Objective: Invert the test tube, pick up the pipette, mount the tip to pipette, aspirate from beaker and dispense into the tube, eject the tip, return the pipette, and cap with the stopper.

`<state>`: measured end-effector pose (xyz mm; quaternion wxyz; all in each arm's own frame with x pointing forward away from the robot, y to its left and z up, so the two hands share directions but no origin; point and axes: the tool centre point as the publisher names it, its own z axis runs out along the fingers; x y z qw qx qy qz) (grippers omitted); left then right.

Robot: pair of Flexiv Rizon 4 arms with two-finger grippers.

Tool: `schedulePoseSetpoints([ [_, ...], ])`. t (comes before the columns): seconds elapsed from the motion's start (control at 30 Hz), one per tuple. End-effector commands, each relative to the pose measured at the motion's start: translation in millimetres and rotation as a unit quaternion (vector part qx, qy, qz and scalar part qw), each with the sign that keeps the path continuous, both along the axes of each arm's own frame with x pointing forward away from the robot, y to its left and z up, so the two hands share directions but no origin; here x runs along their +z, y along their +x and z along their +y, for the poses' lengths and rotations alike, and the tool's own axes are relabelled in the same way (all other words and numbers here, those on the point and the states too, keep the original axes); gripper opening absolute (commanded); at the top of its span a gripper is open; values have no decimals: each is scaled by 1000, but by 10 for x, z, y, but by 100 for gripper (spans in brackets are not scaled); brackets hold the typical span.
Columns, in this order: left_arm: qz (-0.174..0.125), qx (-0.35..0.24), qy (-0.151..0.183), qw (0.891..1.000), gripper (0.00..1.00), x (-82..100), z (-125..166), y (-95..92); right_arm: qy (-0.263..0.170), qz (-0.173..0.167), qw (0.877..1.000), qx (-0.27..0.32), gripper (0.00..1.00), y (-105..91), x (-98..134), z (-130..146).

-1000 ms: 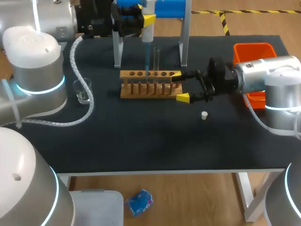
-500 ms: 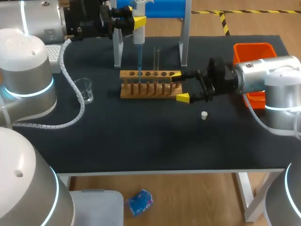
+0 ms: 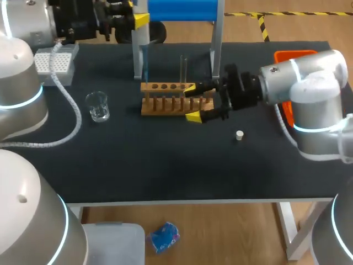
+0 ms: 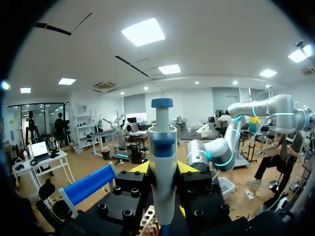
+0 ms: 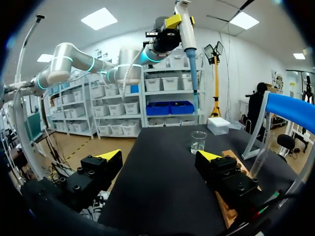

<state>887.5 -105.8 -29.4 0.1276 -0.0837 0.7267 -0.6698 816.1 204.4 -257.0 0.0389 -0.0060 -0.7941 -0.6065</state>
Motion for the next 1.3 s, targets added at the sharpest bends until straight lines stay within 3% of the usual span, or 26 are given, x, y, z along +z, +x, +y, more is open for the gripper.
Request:
schedulePoseSetpoints([
  [0.03, -9, 2, -2, 1000, 0, 15, 331, -31, -18, -10, 999, -47, 100, -104, -86, 242],
  [0.13, -19, 16, -13, 1000, 0, -25, 532, 80, -25, -8, 998, -61, 100, -139, -177, 403],
  [0.23, -26, 40, -14, 999, 0, -46, 712, 183, -50, -27, 996, -74, 100, -160, -295, 562],
  [0.83, -26, 40, -14, 999, 0, -46, 712, 183, -44, -27, 996, -73, 100, -163, -322, 602],
  [1.0, -24, 33, -22, 999, 0, -66, 823, 288, -65, -42, 992, -100, 100, -88, -470, 828],
  [1.3, -27, 41, -9, 999, 0, -265, 1117, 494, -60, -26, 992, -108, 100, 12, -739, 1161],
])
